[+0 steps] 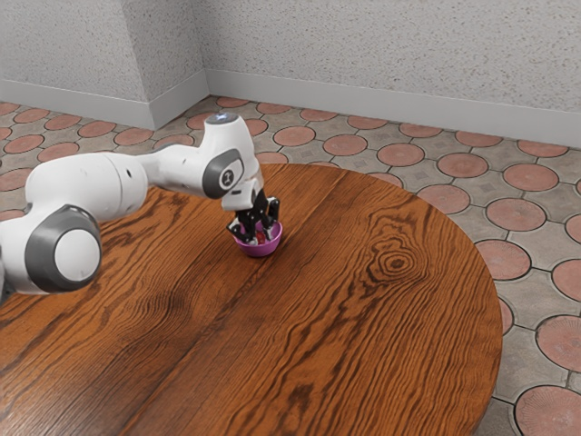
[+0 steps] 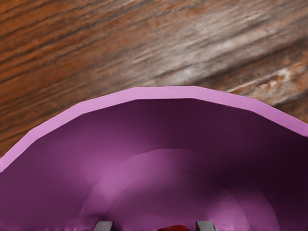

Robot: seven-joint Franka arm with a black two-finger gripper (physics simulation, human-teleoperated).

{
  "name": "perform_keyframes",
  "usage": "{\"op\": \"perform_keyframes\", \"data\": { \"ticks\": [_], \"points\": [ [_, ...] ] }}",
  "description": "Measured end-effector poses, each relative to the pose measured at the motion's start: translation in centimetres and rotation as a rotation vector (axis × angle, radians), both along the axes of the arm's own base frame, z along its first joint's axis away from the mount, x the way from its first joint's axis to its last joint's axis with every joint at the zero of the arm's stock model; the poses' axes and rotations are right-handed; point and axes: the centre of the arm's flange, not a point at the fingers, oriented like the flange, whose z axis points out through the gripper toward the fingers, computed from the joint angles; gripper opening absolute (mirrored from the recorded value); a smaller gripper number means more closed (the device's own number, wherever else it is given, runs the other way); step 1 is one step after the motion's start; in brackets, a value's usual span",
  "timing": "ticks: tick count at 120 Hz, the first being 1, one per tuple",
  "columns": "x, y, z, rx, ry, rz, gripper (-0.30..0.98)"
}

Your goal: Take strawberry from the bowl

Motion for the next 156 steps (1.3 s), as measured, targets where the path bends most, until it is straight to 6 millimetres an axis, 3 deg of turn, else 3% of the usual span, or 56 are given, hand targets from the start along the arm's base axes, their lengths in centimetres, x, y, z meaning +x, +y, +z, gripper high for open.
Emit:
{"op": "perform_keyframes", "data": {
  "ticks": [14,32,43,56,67,75,108,114,139,156],
  "points": [
    [-0.1,0.1,1.1,0.008,-0.009,-0.003,0.06],
    [-0.3,-1.0,6.5,0.029,-0.042,-0.021,-0.02],
    [-0.7,-4.9,10.0,0.04,-0.06,-0.069,-0.05],
    [-1.5,-11.1,11.7,0.041,-0.061,-0.141,-0.07],
    [-2.6,-16.5,11.2,0.035,-0.04,-0.201,-0.09],
    [-3.3,-19.3,10.2,0.033,-0.02,-0.23,-0.1],
    [-4.7,-24.8,6.1,0.022,0.028,-0.272,-0.1],
    [-4.8,-25.3,5.3,0.02,0.033,-0.274,-0.08],
    [-4.9,-25.4,4.8,0.028,0.043,-0.258,0.33],
    [-5.2,-25.1,5.0,0.035,0.051,-0.242,0.51]
  ]
}}
